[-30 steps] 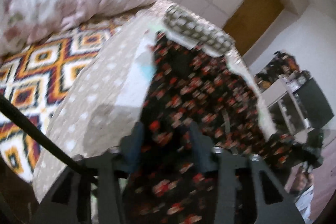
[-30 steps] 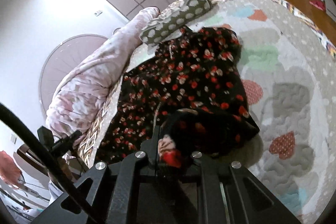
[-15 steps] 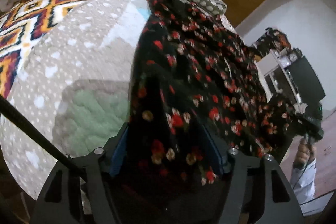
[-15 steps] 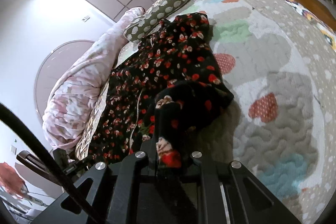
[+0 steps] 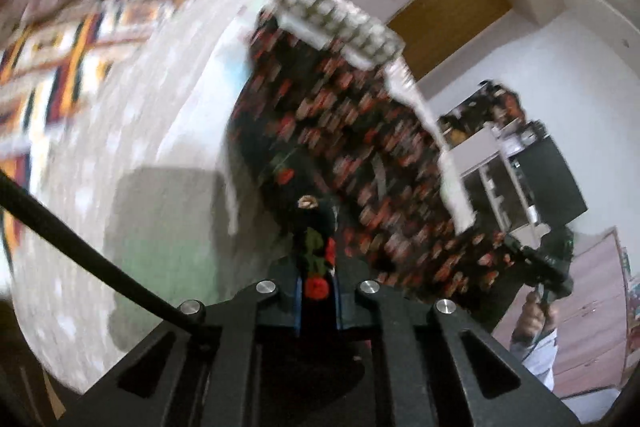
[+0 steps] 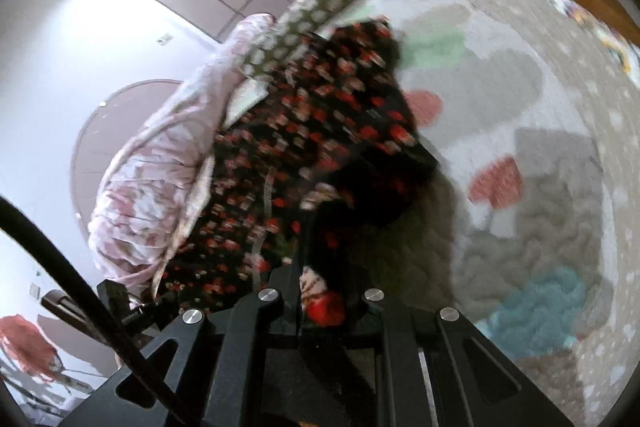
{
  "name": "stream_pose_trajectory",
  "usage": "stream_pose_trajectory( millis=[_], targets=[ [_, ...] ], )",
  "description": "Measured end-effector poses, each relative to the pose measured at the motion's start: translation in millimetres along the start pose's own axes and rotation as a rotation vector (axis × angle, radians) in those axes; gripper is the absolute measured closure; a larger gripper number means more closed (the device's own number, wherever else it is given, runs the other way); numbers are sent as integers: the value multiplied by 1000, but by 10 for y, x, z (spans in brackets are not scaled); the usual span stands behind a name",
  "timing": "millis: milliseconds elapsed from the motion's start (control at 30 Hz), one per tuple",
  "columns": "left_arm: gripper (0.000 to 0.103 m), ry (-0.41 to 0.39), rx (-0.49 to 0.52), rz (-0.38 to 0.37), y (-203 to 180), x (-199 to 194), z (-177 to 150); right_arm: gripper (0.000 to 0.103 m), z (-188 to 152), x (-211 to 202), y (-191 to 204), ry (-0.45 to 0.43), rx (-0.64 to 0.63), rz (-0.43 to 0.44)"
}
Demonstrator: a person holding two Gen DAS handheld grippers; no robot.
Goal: Fold large clothes
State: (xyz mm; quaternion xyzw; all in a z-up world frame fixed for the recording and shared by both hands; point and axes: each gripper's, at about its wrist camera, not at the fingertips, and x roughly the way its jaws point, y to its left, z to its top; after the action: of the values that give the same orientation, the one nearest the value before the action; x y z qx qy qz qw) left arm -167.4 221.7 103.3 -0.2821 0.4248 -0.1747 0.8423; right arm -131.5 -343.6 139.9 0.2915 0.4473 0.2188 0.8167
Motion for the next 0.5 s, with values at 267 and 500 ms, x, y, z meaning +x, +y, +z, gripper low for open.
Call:
stream_pose_trajectory(
  millis=[267,500],
  targets=[
    [93,-80,-20,25,-355,539,1410,91,1136,319,476,-59,-50,0],
    [92,-86,-107,224,-117,1556,2325,91,2157,1321,225,-59,21,-246]
  ],
)
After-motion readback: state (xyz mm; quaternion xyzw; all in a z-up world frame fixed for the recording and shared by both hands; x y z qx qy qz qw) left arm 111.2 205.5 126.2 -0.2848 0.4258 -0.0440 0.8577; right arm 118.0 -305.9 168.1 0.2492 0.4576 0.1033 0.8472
